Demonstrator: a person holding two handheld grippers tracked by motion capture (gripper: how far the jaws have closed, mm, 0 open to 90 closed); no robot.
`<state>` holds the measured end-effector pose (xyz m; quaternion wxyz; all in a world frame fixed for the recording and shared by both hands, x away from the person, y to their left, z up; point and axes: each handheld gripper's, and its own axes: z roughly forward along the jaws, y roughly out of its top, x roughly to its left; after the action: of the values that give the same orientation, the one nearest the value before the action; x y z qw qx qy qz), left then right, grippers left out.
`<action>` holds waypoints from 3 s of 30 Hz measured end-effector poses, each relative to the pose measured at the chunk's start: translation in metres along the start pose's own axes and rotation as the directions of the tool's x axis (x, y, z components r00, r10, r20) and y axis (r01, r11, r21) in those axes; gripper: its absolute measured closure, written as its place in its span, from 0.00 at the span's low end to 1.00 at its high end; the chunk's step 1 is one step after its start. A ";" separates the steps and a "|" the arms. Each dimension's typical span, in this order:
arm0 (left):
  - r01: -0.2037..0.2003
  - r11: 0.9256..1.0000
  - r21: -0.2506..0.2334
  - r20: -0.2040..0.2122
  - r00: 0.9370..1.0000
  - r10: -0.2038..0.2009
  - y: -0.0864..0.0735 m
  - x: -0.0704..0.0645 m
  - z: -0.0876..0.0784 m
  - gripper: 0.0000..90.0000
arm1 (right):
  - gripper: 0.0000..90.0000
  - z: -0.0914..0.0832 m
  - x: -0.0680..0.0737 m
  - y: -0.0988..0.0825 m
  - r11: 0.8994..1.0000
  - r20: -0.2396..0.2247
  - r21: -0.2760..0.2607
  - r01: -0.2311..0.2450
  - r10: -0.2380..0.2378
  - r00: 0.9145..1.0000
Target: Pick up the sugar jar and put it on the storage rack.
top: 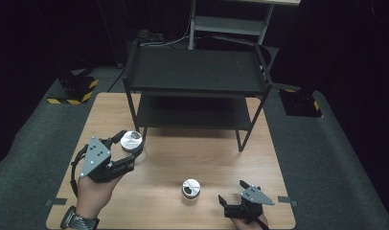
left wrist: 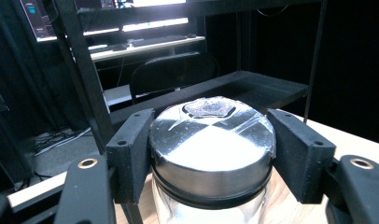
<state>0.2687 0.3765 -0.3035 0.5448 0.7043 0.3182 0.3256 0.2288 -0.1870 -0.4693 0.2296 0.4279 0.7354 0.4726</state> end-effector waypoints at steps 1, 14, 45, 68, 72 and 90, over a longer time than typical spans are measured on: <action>0.001 1.000 -0.001 0.001 1.000 -0.001 0.003 0.000 0.002 0.39 | 0.00 0.000 0.000 0.000 1.000 -0.001 0.000 0.000 0.000 1.000; 0.010 1.000 -0.020 0.014 1.000 -0.010 0.023 0.000 0.021 0.39 | 0.00 0.000 -0.002 0.000 1.000 -0.008 -0.003 -0.005 0.005 1.000; 0.034 0.995 -0.097 -0.006 0.999 -0.034 0.069 0.011 0.051 0.39 | 0.00 0.000 -0.003 0.000 1.000 -0.016 0.000 0.006 -0.006 1.000; 0.055 0.987 -0.149 -0.004 0.998 -0.056 0.107 0.020 0.072 0.39 | 0.00 0.000 -0.004 0.000 1.000 -0.027 0.001 0.009 -0.009 1.000; 0.050 0.986 -0.158 -0.009 0.999 -0.053 0.115 0.020 0.075 0.39 | 0.00 0.001 -0.005 0.001 1.000 -0.032 0.002 0.012 -0.012 0.999; 0.030 0.985 -0.172 -0.049 0.998 -0.039 0.143 0.020 0.096 0.39 | 0.00 0.001 -0.005 0.000 1.000 -0.036 0.000 0.019 -0.019 0.999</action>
<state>0.3712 0.3093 -0.1809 0.6002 0.6404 0.3156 0.3604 0.2321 -0.1910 -0.4697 0.2208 0.4124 0.7434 0.4781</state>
